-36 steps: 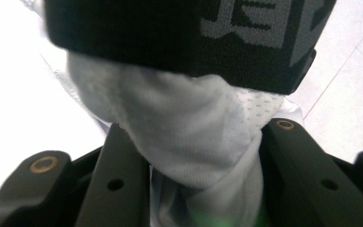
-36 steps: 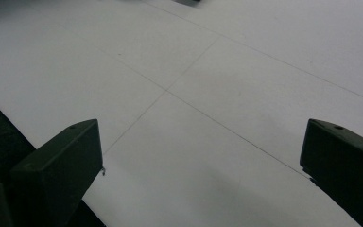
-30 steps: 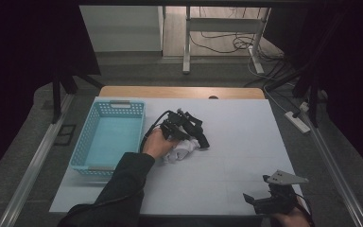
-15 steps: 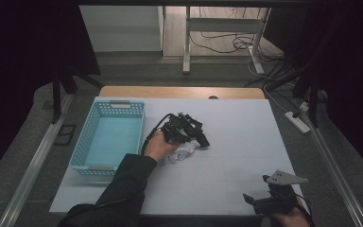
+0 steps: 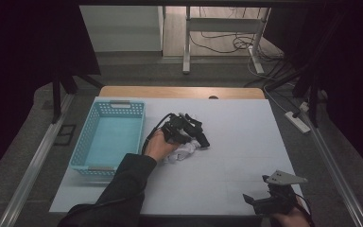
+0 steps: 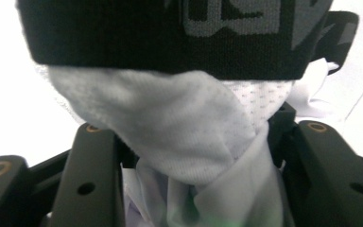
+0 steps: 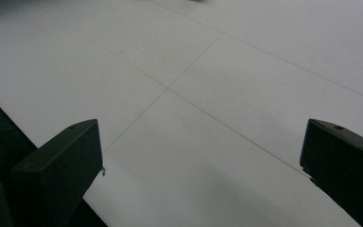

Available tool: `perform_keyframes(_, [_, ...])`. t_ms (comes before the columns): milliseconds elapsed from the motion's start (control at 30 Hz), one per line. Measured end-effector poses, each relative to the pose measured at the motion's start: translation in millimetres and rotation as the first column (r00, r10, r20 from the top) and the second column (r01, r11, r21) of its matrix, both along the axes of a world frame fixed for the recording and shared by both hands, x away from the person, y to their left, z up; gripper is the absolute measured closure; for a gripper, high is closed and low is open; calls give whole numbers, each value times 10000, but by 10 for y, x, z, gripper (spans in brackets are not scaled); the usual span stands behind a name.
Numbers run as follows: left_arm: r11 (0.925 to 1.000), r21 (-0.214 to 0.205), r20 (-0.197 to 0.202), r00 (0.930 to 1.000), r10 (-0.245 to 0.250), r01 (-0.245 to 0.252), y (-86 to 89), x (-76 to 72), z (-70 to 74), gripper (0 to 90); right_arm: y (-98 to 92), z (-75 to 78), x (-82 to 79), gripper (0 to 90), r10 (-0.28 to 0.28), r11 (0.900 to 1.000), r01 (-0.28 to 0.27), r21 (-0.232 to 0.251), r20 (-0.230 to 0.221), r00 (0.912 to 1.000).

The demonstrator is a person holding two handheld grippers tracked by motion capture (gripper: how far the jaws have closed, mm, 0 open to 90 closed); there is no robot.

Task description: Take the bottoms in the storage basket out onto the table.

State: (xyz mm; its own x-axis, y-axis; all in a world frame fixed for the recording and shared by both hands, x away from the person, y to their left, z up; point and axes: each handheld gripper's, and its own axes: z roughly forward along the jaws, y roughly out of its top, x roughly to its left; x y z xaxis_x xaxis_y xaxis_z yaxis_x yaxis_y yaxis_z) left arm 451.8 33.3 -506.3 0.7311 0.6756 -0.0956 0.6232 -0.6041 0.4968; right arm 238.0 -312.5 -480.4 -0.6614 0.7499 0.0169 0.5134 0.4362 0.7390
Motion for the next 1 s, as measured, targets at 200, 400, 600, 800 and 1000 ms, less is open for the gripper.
perform_keyframes(200, [9994, -342, 112, 9999, 38, -34, 16, 3, 38, 381, -1, 0, 1, 4, -2, 10000, 2, 8, -3, 10000])
perform_keyframes(400, [9987, -506, 292, 9996, 10, 5, 23, -13, 100, 263, 1, 0, 0, 3, -3, 10000, 3, -3, -6, 10000])
perform_keyframes(600, [9969, -789, 487, 9988, 44, -5, 45, -39, 195, 178, 2, 0, 1, 3, -1, 10000, 1, -13, -6, 10000])
perform_keyframes(800, [9970, -774, 606, 9982, 40, 7, 43, -66, 261, 91, 1, 0, 0, 4, -5, 10000, 5, -9, 0, 10000])
perform_keyframes(1000, [9932, -1160, 417, 9991, 62, -13, 72, -85, 314, 74, 1, 0, 1, 4, -2, 10000, 2, -12, -1, 10000])
